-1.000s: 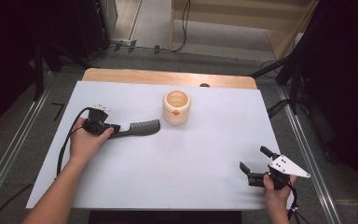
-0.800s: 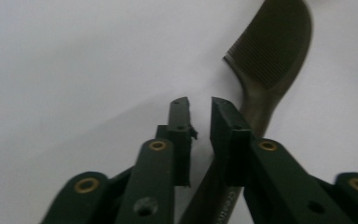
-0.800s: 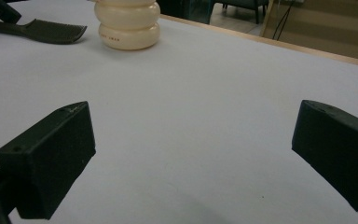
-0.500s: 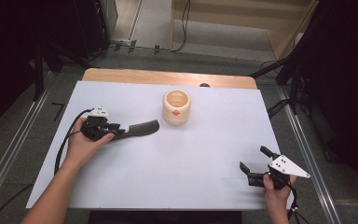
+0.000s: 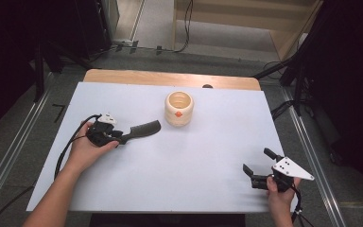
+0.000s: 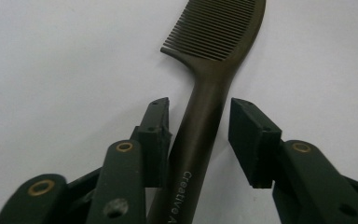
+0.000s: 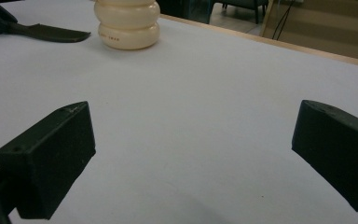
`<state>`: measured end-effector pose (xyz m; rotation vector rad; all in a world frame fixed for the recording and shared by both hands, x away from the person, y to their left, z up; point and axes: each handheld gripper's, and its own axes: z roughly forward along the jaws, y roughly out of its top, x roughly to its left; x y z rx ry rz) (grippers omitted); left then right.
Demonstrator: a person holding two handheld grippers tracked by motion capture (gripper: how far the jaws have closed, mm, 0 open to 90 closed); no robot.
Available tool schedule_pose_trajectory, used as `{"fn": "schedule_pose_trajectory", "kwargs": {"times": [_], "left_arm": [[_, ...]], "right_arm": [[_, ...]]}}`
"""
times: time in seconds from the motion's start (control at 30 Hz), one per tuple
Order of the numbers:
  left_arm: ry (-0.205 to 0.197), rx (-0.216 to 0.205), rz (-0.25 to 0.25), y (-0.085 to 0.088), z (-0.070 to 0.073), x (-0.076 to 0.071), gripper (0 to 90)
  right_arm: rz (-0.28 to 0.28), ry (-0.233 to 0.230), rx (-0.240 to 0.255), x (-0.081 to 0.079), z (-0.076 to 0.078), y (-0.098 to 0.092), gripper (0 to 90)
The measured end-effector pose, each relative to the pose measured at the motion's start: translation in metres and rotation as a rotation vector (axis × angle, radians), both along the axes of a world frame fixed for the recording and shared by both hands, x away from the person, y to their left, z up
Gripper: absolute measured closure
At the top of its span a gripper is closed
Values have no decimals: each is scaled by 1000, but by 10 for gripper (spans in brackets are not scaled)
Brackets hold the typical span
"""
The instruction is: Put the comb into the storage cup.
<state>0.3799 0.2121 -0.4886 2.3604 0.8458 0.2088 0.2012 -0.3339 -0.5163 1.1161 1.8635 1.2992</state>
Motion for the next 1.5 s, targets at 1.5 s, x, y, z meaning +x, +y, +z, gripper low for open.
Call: {"fn": "schedule_pose_trajectory", "kwargs": {"times": [1.5], "left_arm": [[-189,-196,101,7,16,-29,726]], "right_arm": [[4,-1,-25,-1,3,4,0]]}}
